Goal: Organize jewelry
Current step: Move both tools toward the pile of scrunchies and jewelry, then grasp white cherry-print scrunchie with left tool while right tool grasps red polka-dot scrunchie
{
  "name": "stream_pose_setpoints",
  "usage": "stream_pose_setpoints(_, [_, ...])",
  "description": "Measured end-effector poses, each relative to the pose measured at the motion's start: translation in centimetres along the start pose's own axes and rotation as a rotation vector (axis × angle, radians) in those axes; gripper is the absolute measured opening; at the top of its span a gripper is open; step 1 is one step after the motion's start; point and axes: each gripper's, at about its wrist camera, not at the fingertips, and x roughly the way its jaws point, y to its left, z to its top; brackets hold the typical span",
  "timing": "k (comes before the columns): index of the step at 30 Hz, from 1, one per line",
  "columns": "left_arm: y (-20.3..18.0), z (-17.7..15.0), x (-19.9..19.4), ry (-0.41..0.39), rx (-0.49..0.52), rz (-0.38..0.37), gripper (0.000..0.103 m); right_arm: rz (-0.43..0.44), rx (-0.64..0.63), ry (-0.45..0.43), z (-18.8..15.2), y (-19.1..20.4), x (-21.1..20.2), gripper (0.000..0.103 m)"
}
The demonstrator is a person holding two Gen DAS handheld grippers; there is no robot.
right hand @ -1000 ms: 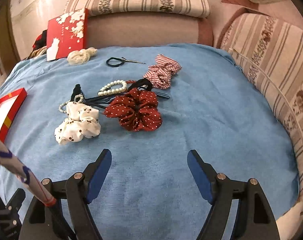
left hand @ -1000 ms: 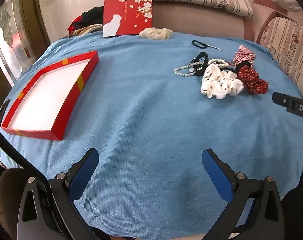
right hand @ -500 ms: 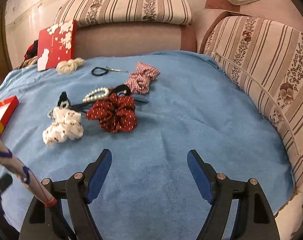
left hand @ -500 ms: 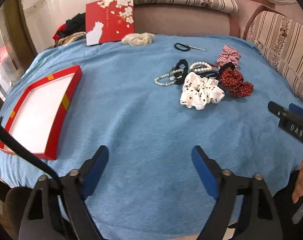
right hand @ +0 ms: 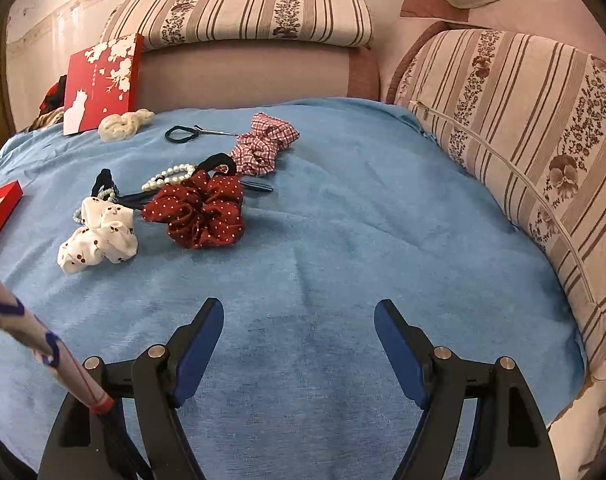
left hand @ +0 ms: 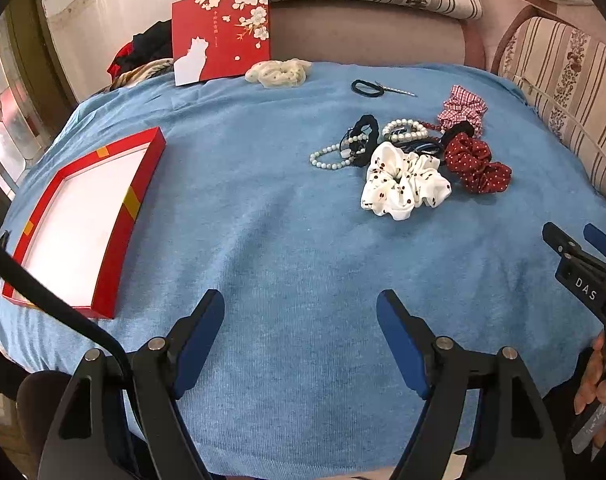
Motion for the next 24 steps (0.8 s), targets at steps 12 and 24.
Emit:
stream_pose_setpoints(12, [-0.2, -0.3, 0.7, 0.028, 0.007, 0.011, 0.078, 0.004, -0.026, -0.022, -0.4, 0.7, -0.1, 0.082])
stream_pose_setpoints(24, [-0.2, -0.2, 1.4, 0.045, 0.006, 0.016, 0.078, 0.007, -0.02, -0.017, -0.5, 0.7, 0.1, 0.082])
